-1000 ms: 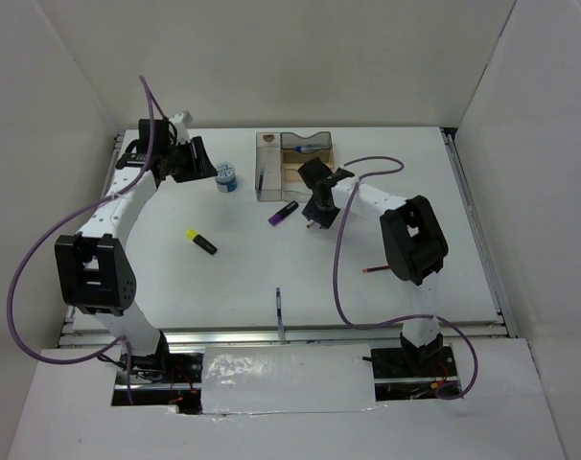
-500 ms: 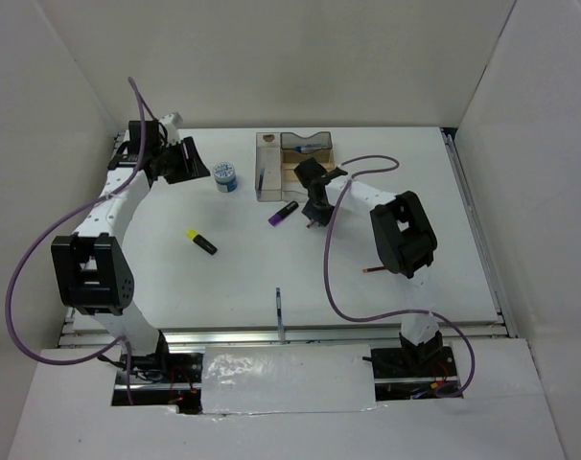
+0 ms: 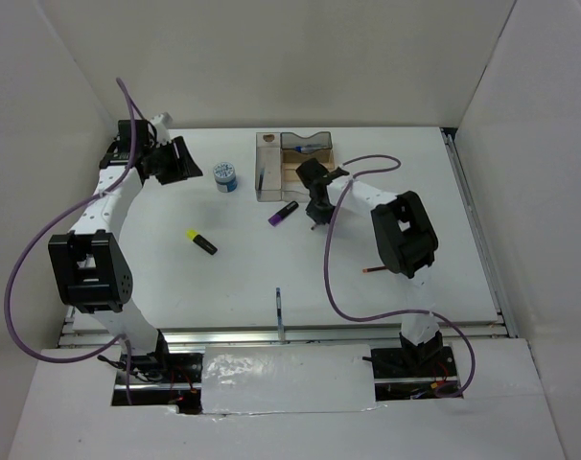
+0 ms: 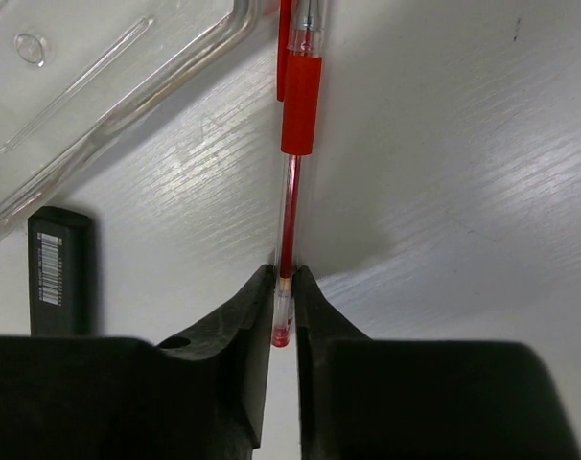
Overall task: Sort the stationery into containers
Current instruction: Grab a piece of stationery with the right arm, then place the stationery into the container
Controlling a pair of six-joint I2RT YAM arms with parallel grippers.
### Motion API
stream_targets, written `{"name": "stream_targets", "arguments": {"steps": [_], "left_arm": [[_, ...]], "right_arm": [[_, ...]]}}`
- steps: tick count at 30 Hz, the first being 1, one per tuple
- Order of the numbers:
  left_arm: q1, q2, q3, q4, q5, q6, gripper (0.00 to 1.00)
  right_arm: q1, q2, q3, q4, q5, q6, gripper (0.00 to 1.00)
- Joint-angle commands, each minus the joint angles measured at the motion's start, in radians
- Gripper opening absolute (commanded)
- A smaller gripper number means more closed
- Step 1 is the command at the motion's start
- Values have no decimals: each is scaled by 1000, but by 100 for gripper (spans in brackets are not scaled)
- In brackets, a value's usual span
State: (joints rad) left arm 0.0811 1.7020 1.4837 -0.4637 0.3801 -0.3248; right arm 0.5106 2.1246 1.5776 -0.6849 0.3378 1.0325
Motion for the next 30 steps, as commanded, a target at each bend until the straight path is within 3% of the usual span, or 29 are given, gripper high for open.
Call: {"name": "stream_targets", "arguments": {"steps": [1,8,14,24,30], "left_arm": [[14,8,33,-3,37,-10,62],[19,1,39,-15,36,1,62],[20,-19,20,-9,42,-7,62],[17,-54,-14,-1,40,-2,61],[17,-64,-25,-12,42,16,62]], "right_arm": [[-21,-6,-33,-39,27,-14,16],[-41,-122,-178,-25,-5,9,0],[-53,-290,-329,56,-49,12,0],[-38,-316,-249,22,42,-161,0],[-35,-405,-280,110,70,-285,0]]}}
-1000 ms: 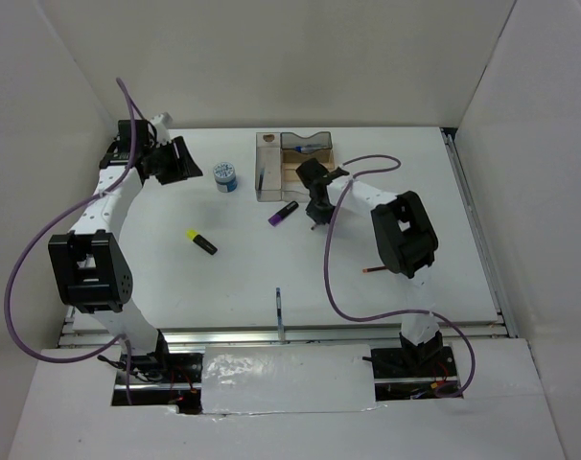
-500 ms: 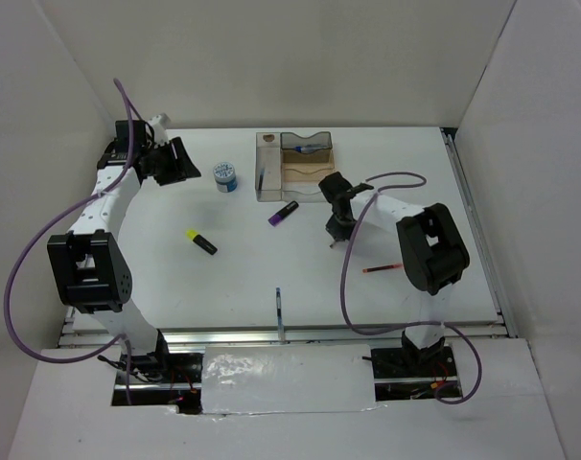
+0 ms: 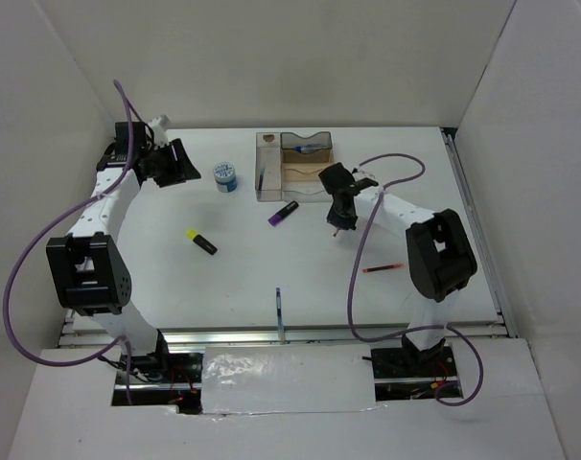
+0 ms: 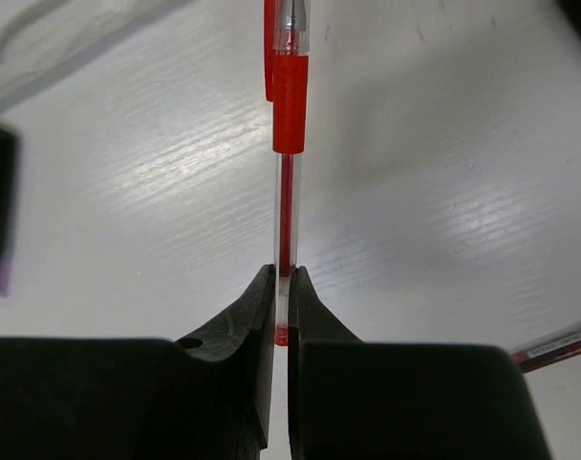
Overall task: Sort the stationery into containers
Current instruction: Place the stationery into the container
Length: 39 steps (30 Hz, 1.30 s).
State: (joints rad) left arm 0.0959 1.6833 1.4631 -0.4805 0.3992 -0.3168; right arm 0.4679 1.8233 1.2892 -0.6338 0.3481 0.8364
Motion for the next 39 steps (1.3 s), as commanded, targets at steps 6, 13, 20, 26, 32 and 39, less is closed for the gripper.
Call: {"name": "stream_targets", "arguments": {"steps": [6,13,20,26,32,39], "left_arm": [[4,-50,-6,-9,35,41,65],[1,-45,6,-46,38,96,99],[1,-97,-49,-20,20,114,99],[24,-134,-98,-6,21,120,99],[45,-162,-147,16,61,113,99],[62,-163,-170,10,101,120,99]], "right_arm": [[28,-179,15,183,63,-256,0],[58,-207,85,364,-147,-488,0],[87,-15,347,373,-285,-546,0],[92,188,596,388,-343,-550,0],[95,352,731,413,-390,-542,0],[94,456,762,436,-365,-537,0]]}}
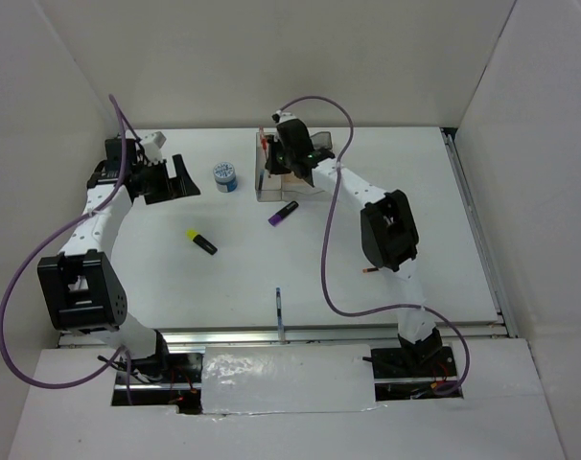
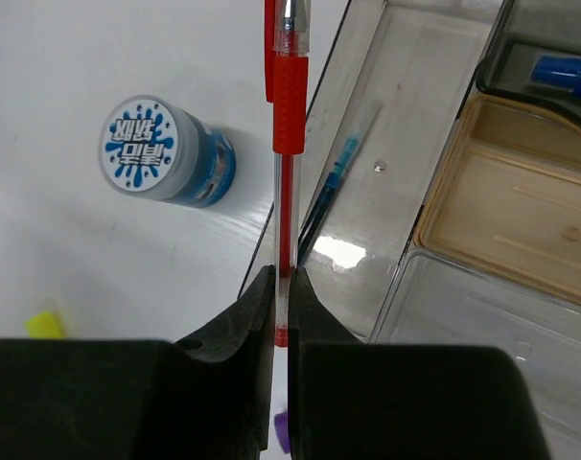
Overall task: Sort the stationery into containers
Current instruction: Place the stationery into the container
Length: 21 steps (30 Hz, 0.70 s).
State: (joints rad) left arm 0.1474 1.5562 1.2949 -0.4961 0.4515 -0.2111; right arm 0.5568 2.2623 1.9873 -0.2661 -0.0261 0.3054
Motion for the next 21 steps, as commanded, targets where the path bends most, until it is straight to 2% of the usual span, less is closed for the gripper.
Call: {"name": "stream_targets", "arguments": {"steps": [1,4,5,9,10,15,21], "left_arm": [[11,-36,-5,24,46,13,99],[15,-38,-16,25,47,12,99],[14,-39,-19,25,49,16,99],[17,-48,-35,31,59,24,99],[15,-48,-37,31,61,22,99],[15,-47,-34,25,72,32,99],[1,-90,-42,36,170,123,99]], "right_arm": [[3,25,65,71,17,-2,0],[-1,45,67,73,23,6,0],[0,46,64,74,23,6,4],[-6,62,62,77,23,9,31],[-6,65,65,77,23,11,34],[-5,52,62,74,23,3,43],[-30,-91,-8,-4,14,43,45]]}}
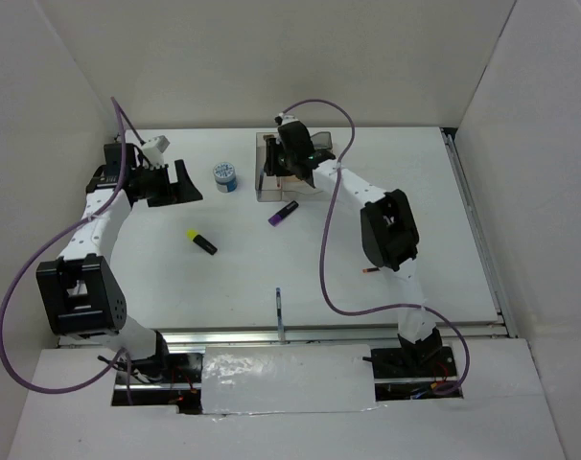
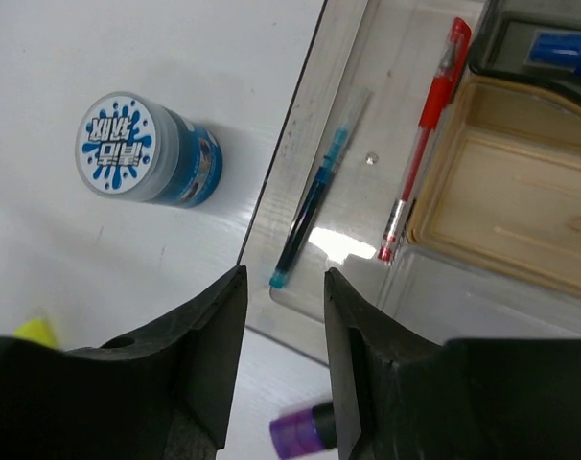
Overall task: Sort the stationery into containers
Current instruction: Place the stationery into the container, then grab a piece of stationery with the left arm
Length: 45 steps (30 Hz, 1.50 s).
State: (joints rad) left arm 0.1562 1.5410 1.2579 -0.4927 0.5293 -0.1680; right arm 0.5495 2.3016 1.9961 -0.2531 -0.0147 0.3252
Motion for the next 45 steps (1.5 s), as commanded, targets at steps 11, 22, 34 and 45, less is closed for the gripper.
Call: {"name": "stream_targets", "arguments": {"steps": [11,22,34,45], "left_arm": [[-435,-136,-82,166,62,269,86],[-1007,326,227,151,-146,406,72],[-1149,610,405,410,-137,309,65],[-1190,768,529,416,-190,282,65]], "right_arm": [[-284,-848,-547,-173,-51,79,47],[-592,-1347,-1046,-377,-42,75,54],[-868,-1427,-1123,-448,-172,104,53],[-981,-1387,-1076,-469,-249,80,52]]}}
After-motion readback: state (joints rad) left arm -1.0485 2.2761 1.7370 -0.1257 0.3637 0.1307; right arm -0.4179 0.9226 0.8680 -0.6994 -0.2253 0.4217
